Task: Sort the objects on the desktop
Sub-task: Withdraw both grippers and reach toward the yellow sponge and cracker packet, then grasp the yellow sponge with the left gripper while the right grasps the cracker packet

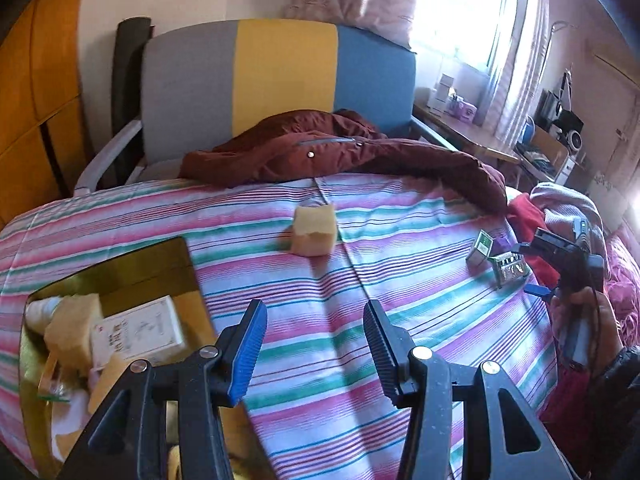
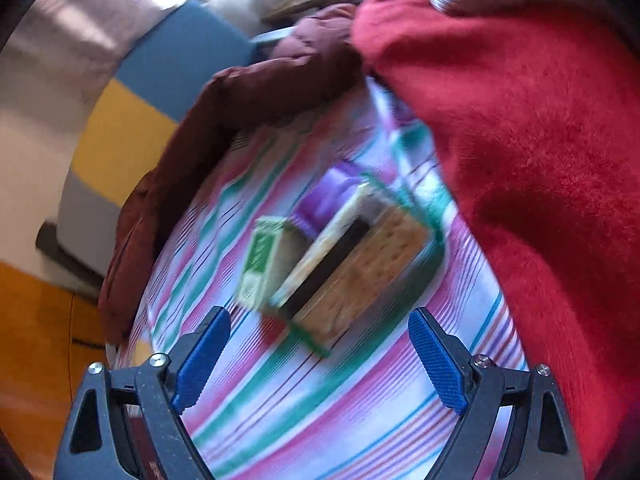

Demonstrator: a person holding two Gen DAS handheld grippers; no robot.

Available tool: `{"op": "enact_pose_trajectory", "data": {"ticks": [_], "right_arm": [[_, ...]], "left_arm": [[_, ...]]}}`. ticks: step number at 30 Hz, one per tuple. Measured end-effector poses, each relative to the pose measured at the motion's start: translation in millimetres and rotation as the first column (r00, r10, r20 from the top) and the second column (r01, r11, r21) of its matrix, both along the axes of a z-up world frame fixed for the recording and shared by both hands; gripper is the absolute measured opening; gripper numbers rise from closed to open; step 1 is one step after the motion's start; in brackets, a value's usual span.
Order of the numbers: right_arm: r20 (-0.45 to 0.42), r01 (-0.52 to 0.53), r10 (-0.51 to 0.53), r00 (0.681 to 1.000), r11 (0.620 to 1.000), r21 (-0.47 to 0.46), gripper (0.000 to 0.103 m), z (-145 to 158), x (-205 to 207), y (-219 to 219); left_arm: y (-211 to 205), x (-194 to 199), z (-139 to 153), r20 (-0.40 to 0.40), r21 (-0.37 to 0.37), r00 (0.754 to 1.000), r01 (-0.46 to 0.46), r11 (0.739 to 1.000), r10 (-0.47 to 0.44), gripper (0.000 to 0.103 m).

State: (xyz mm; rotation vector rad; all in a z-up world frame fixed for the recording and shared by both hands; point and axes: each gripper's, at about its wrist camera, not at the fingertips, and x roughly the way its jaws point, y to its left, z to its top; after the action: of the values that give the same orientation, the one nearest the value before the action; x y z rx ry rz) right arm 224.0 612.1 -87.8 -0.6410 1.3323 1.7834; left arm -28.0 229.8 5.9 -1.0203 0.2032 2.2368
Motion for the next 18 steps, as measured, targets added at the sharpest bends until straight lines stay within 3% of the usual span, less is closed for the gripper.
{"op": "enact_pose_trajectory", "data": {"ticks": [4, 11, 12, 14, 15, 16, 18], "right_arm": [[-0.015, 0.041, -0.041, 0.999, 0.999, -0.022, 0.091, -13, 2, 17], [-0.006, 0.032, -0.032, 0.999, 0.999, 0.017, 0.092, -13, -6, 32], [0.006, 0.025, -0.026, 1.0, 0.999, 0.024, 0.089, -12, -8, 31], [0.037, 0.015, -0.017, 0.999, 0.999, 0.041, 0.073, -12, -13, 31], [0.044, 0.011, -0.012, 0.999, 0.999, 0.042, 0.059, -12, -14, 32], [0.042, 0.003, -0.005, 0.999, 0.999, 0.037, 0.052, -13, -15, 32], [0.036, -0.011, 0.01, 0.999, 1.0, 0.028, 0.052, -15, -17, 33]], "left_arm": [[19, -6, -4, 0.005, -0.017, 1.0, 0.019, 1.0, -0.019, 0.051], [48, -25, -21, 0.062, -0.053, 0.998, 0.014, 0.998, -0.011, 0.051], [51, -29, -24, 0.074, -0.054, 0.997, 0.008, 0.998, -0.004, 0.051], [54, -35, -29, 0.094, -0.056, 0.996, -0.001, 0.998, 0.007, 0.051], [56, -39, -32, 0.104, -0.056, 0.994, -0.005, 0.998, 0.011, 0.051], [57, -43, -34, 0.115, -0.057, 0.993, -0.013, 0.998, 0.02, 0.051], [61, -50, -38, 0.128, -0.061, 0.991, -0.022, 0.998, 0.029, 0.051]]}}
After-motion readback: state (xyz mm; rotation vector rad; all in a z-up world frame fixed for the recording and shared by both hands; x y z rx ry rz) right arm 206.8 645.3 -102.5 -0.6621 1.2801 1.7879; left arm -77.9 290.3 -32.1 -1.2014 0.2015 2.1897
